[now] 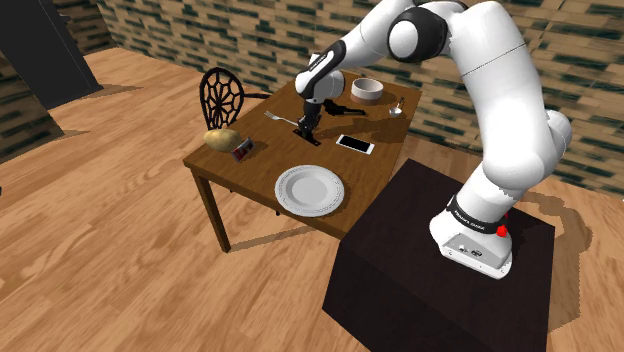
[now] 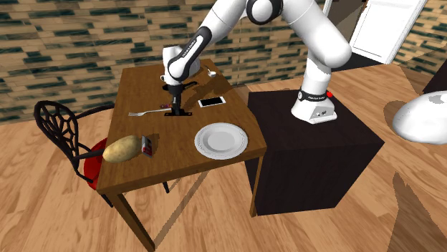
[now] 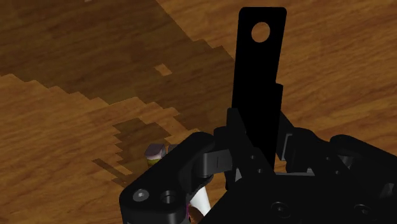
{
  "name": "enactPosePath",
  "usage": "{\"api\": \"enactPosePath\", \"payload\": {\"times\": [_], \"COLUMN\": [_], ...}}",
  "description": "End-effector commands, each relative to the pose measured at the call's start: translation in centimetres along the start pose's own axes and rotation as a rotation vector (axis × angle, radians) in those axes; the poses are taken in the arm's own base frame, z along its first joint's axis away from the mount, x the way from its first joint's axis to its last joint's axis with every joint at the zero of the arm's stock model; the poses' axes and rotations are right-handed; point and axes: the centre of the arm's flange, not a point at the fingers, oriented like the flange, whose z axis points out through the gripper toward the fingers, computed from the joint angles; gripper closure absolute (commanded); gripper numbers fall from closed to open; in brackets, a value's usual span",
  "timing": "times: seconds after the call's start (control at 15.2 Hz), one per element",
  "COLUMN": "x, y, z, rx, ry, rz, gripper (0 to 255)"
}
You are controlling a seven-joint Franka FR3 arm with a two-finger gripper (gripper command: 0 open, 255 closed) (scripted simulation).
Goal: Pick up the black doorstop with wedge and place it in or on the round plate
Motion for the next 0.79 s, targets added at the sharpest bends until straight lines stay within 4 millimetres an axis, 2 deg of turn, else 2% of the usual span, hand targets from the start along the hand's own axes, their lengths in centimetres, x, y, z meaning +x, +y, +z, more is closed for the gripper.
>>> {"api": "enactPosePath", "payload": {"times": [0.0, 0.73], "x": [-0.1, 0.1], "y": [-0.1, -0.9], "z": [-0.5, -6.3], "rx": [0.001, 0.001], "ry": [-0.005, -0.005], "rz": [0.001, 0.001], "gripper": [255, 255]}}
